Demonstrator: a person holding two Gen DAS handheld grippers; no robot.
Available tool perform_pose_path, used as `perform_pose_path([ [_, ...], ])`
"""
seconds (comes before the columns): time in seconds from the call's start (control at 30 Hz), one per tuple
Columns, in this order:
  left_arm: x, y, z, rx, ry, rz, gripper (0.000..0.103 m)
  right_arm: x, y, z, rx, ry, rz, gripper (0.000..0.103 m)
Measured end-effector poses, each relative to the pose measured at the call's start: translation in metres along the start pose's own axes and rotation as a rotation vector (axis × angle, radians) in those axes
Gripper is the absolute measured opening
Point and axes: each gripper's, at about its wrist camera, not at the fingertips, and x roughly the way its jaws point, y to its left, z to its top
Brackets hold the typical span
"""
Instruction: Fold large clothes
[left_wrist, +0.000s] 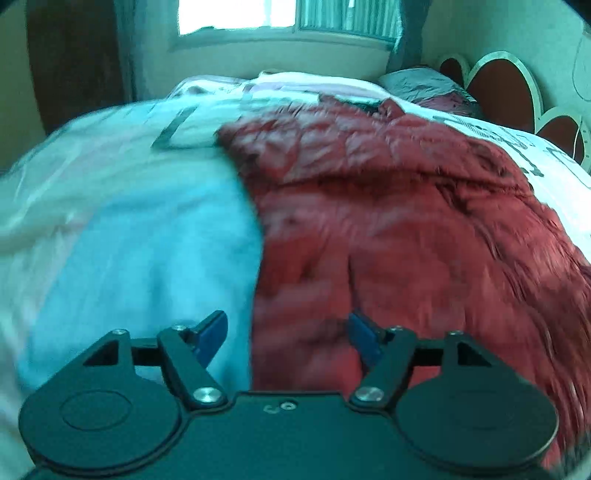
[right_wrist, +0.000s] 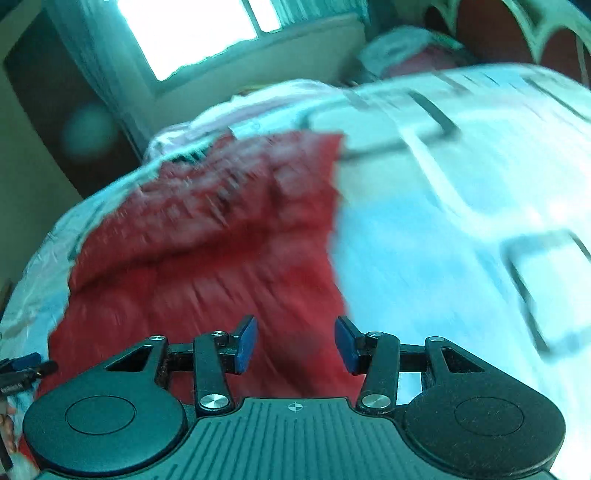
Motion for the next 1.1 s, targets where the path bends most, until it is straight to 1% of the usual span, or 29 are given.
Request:
perform_pose_path([
  [0.1,-0.023,0.015,-0.025,-0.091,-0.005,-0.036,0.065,-0.023,-0.030,-0.031,0.077,0.027,0.004,0.047],
  [0.17,-0.034,0.026,-0.039,-0.170,-0.001,-0.082,0.064,-0.034,-0.049,-0.047,0.138,0.042,0.028,0.047],
  [0.27,-0.045,0.038,-0.058,-0.299,0.000,-0.195,0.063,-0.051,-0.065,-0.060,0.198,0.068,0.122,0.047],
  [0.33,-0.049,0.044,-0.067,-0.380,-0.004,-0.283,0.063,-0.056,-0.067,-0.065,0.226,0.084,0.180,0.047],
  [0.37,-0.050,0.044,-0.072,-0.407,-0.007,-0.309,0.061,-0.056,-0.067,-0.066,0.236,0.093,0.206,0.047],
  [0.4,-0.049,0.045,-0.074,-0.429,-0.006,-0.341,0.057,-0.055,-0.067,-0.068,0.247,0.104,0.237,0.047],
  [0.47,-0.044,0.045,-0.076,-0.464,0.005,-0.378,0.055,-0.051,-0.068,-0.070,0.266,0.118,0.279,0.047],
  [0.5,-0.041,0.046,-0.076,-0.484,0.008,-0.402,0.047,-0.047,-0.071,-0.070,0.280,0.123,0.307,0.047],
  [0.53,-0.037,0.047,-0.077,-0.506,0.009,-0.427,0.038,-0.044,-0.072,-0.070,0.295,0.129,0.334,0.047],
  [0.57,-0.032,0.048,-0.078,-0.533,0.022,-0.449,0.018,-0.040,-0.072,-0.069,0.306,0.141,0.363,0.038],
  [0.6,-0.029,0.048,-0.079,-0.550,0.032,-0.452,0.014,-0.034,-0.072,-0.068,0.308,0.165,0.381,0.013],
  [0.63,-0.029,0.045,-0.080,-0.557,0.018,-0.447,0.011,-0.032,-0.070,-0.068,0.296,0.174,0.378,0.010],
  [0.67,-0.035,0.043,-0.081,-0.564,-0.021,-0.468,0.008,-0.033,-0.067,-0.067,0.273,0.168,0.389,0.006],
  [0.7,-0.045,0.043,-0.084,-0.580,-0.087,-0.509,0.008,-0.039,-0.065,-0.066,0.257,0.144,0.412,0.005],
  [0.73,-0.057,0.043,-0.087,-0.588,-0.155,-0.531,0.008,-0.050,-0.063,-0.063,0.247,0.102,0.443,0.005],
  [0.77,-0.062,0.042,-0.089,-0.581,-0.171,-0.501,0.008,-0.064,-0.063,-0.062,0.247,0.049,0.468,0.005],
  [0.8,-0.061,0.040,-0.090,-0.551,-0.141,-0.440,0.008,-0.071,-0.064,-0.061,0.253,0.022,0.464,0.005],
  [0.83,-0.053,0.036,-0.091,-0.504,-0.088,-0.382,0.008,-0.072,-0.064,-0.060,0.249,0.023,0.427,0.005],
  [0.87,-0.044,0.034,-0.093,-0.488,-0.035,-0.362,0.008,-0.066,-0.064,-0.060,0.231,0.054,0.389,0.005],
  [0.9,-0.039,0.034,-0.095,-0.505,-0.022,-0.360,0.008,-0.056,-0.063,-0.061,0.219,0.107,0.351,0.005],
  [0.93,-0.038,0.035,-0.093,-0.518,-0.035,-0.369,0.008,-0.049,-0.060,-0.061,0.206,0.135,0.324,0.005],
  [0.97,-0.041,0.036,-0.090,-0.530,-0.056,-0.372,0.008,-0.049,-0.057,-0.058,0.194,0.130,0.324,0.005],
  [1.03,-0.051,0.039,-0.083,-0.560,-0.120,-0.400,0.008,-0.058,-0.055,-0.048,0.222,0.074,0.368,0.005],
  [1.1,-0.060,0.040,-0.068,-0.547,-0.175,-0.408,0.008,-0.069,-0.048,-0.032,0.217,0.019,0.395,0.005],
])
